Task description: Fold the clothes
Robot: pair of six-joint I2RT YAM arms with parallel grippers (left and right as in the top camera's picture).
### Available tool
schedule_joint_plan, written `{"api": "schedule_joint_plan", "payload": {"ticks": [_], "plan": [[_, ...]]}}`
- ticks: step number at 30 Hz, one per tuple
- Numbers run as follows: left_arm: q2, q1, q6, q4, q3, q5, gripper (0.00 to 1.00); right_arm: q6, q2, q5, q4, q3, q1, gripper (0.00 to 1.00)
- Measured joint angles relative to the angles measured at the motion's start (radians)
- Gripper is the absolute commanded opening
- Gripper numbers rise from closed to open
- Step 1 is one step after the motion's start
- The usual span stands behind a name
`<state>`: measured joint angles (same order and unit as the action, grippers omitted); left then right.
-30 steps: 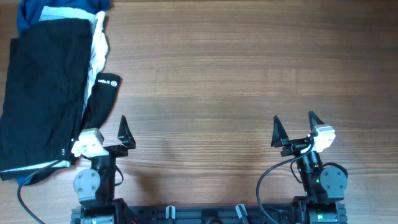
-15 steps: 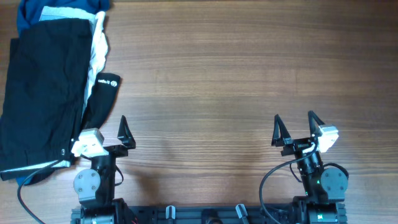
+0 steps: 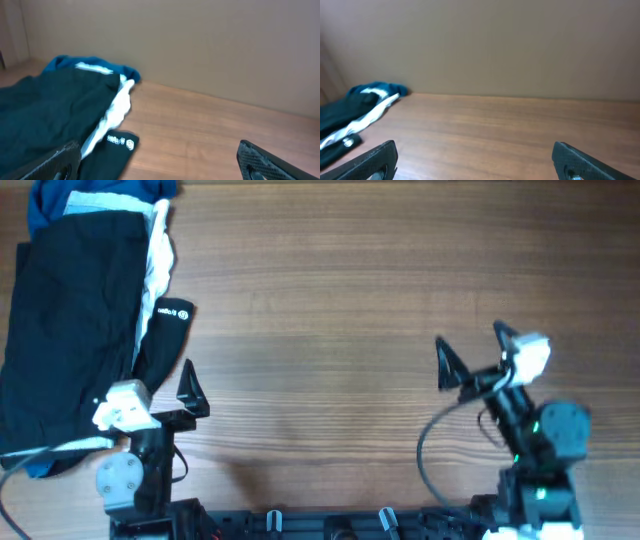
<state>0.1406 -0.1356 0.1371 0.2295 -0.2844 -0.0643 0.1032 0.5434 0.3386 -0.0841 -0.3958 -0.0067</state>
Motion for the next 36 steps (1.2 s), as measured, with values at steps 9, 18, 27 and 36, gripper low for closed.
{"api": "schedule_joint_plan", "payload": {"ticks": [9, 18, 27, 36], "plan": [[0.533, 0.000, 0.000, 0.420, -0.510, 0.000, 1.00, -0.039, 0.583, 0.193, 0.339, -0.579, -0.001, 1.00], [1.159, -0.021, 0.000, 0.815, -0.917, -0.015, 1.00, -0.084, 0.818, 0.230, 0.531, -0.819, -0.001, 1.00], [1.321, -0.443, -0.009, 0.662, -0.920, -0.089, 1.00, -0.079, 0.833, 0.241, 0.499, -0.819, -0.001, 0.99], [1.333, -0.592, -0.177, 0.380, -0.925, -0.086, 0.95, -0.079, 0.993, 0.245, 0.490, -0.819, 0.050, 0.99]]}}
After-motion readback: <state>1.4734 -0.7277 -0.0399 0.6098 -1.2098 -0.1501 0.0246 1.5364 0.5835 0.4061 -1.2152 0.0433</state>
